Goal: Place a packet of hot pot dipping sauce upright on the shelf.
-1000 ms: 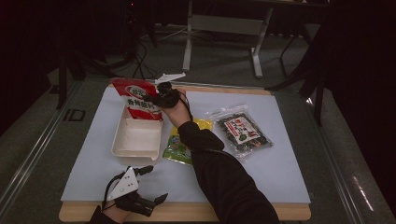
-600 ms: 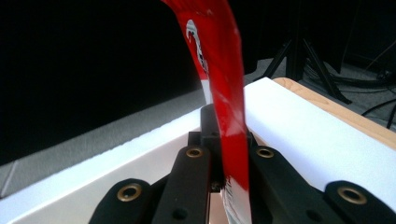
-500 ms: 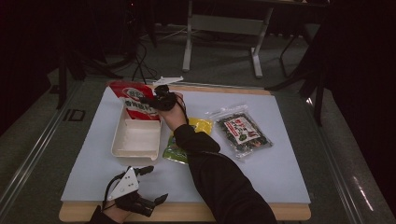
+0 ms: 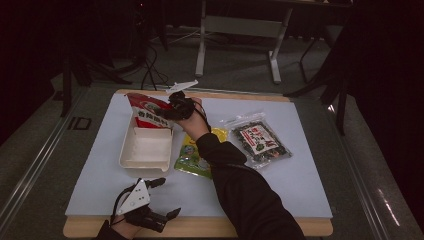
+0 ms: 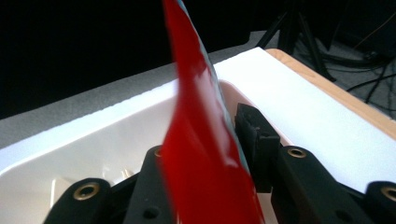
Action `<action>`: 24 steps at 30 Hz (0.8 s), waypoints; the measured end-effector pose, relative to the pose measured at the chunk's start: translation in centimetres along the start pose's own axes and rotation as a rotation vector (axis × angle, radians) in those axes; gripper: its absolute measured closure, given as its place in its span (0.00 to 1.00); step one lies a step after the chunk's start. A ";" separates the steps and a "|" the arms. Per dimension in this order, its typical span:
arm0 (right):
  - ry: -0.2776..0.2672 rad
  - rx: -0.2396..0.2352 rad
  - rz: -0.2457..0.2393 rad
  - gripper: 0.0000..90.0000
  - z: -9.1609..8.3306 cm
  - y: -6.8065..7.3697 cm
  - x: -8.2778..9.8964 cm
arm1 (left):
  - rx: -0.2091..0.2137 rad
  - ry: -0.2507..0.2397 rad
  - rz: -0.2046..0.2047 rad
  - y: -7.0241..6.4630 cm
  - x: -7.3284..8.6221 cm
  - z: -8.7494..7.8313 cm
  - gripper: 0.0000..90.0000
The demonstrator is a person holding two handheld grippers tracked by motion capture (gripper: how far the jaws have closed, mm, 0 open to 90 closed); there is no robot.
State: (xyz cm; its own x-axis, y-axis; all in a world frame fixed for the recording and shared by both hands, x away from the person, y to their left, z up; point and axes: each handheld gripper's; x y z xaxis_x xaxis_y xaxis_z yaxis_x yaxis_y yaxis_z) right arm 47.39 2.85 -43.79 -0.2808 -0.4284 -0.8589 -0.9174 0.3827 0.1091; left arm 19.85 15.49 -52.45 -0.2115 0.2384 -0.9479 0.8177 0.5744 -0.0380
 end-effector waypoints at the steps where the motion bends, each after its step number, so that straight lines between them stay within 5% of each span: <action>1: 0.002 0.002 0.002 0.76 -0.3 0.0 0.1 | -0.001 0.003 0.001 0.0 0.0 0.0 0.02; 14: 0.013 0.026 0.004 0.67 -4.5 -0.6 1.6 | -0.001 0.008 0.001 0.0 0.0 0.3 0.02; 24: 0.036 0.024 0.022 0.67 -5.4 -1.2 4.4 | -0.004 0.010 -0.001 0.0 0.0 0.5 0.02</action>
State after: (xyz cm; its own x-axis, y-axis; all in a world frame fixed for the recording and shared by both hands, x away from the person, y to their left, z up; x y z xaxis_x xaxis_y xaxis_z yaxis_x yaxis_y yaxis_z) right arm 45.75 -3.94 -44.97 -0.3115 -0.4481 -0.8380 -0.9038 0.4119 0.1157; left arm 20.07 15.10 -52.62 -0.2180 0.2456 -0.9445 0.8151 0.5781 -0.0378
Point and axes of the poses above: each handheld gripper's, and its own axes: z roughly forward along the jaws, x roughly out of its underside, y roughly to its left, and after that the axes turned 1 degree about -z, right-handed
